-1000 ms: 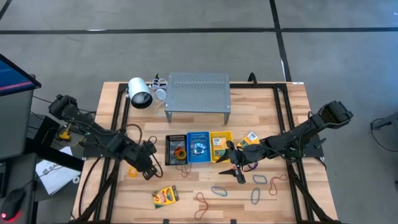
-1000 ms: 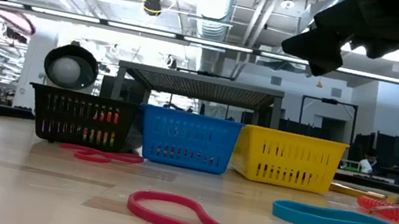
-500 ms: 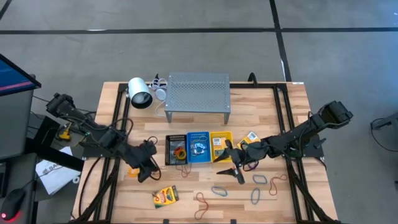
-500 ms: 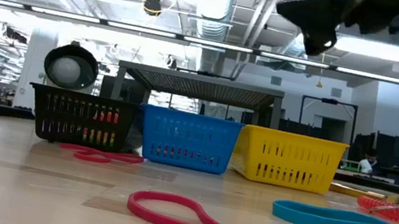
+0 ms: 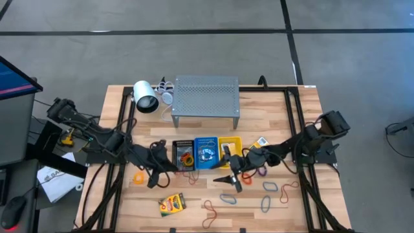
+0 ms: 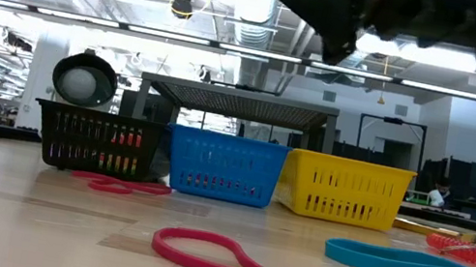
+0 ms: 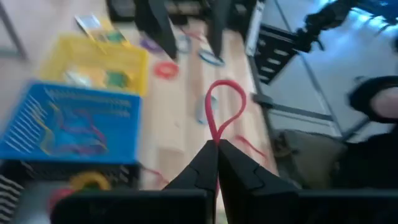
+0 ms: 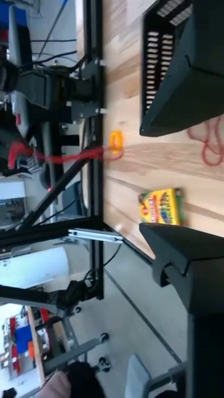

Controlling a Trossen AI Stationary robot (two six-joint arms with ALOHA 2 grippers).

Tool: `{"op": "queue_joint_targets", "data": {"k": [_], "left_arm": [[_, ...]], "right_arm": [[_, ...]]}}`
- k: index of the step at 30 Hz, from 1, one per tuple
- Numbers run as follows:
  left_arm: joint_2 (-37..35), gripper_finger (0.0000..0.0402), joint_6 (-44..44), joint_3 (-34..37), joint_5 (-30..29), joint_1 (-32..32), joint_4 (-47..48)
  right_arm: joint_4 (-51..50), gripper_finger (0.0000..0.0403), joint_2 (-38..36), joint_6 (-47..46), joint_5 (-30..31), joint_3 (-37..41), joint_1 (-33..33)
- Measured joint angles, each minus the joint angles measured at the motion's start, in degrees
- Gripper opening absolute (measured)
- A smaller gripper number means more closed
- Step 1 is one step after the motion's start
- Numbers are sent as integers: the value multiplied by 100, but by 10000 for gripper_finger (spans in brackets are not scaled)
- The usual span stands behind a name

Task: Pick & Place Office Desk Supplies
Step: Put the red rubber band into the blue basket

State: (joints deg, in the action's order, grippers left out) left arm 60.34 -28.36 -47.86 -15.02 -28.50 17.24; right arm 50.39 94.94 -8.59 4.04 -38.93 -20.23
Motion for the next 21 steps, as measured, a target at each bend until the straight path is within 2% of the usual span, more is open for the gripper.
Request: {"op": "queue_joint_targets", "data": {"k": [6, 13, 21], "left_arm": [[10, 0, 917, 0, -404, 192, -375], [387, 0, 1966, -2, -504, 339, -1495], [1017, 0, 2466, -2, -466, 592, -2375]], "right_arm": [[-86, 234, 95, 135, -141, -374, 131], [-130, 234, 91, 161, -123, -585, 287], [-157, 234, 93, 263, -122, -771, 355]]}}
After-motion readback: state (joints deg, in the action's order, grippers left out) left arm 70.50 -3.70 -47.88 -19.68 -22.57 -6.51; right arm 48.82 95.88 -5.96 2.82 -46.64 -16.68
